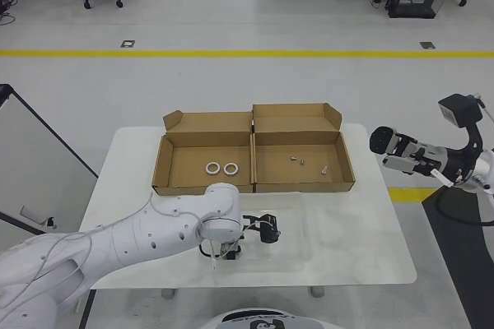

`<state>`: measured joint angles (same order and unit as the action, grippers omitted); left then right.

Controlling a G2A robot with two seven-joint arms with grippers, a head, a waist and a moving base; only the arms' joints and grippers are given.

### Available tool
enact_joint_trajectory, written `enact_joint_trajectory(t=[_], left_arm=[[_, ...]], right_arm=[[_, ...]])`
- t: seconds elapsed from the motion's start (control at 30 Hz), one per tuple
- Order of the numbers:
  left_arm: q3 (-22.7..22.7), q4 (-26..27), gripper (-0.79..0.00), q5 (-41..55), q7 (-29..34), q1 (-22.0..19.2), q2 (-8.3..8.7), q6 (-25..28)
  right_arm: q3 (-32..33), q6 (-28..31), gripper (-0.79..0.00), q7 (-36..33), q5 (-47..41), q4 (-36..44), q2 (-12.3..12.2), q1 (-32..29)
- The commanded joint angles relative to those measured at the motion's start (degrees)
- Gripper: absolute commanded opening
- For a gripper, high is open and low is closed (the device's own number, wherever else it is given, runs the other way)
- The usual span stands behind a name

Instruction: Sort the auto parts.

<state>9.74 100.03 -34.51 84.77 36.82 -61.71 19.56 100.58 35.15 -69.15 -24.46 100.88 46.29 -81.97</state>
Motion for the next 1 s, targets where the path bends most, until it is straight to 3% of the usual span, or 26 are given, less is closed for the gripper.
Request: enact_joint_trajectory(t=[0.0,0.27,0.5,0.6,0.73,0.97], left_arm=[[0.0,0.0,-0.406,0.3,0.0,0.2,-0.02,0.0],[0.0,-0.2,-0.409,0.1,1.3,0.7,-0.17,-1.3],[0.0,-1.6,-0.480,-0.3,0.9,1.1,-0.76,-0.9],[0.0,-2.4,-0.545,-0.5,0.5,1.2,-1.19,-0.5],[0.0,-3.4,-0.767,-0.7,-0.1,0.9,-1.81,0.1],[0.0,-4.7,-0.785,-0.7,-1.4,-0.2,-2.97,1.4]], right_arm=[[0.0,0.0,0.000,0.0,0.0,0.0,0.0,0.0],[0.0,0.0,0.000,0.0,0.0,0.0,0.0,0.0],[0.0,0.0,0.000,0.0,0.0,0.0,0.0,0.0],[0.0,0.0,0.000,0.0,0.0,0.0,0.0,0.0],[0.0,0.0,0.000,0.0,0.0,0.0,0.0,0.0],[0.0,0.0,0.000,0.0,0.0,0.0,0.0,0.0]])
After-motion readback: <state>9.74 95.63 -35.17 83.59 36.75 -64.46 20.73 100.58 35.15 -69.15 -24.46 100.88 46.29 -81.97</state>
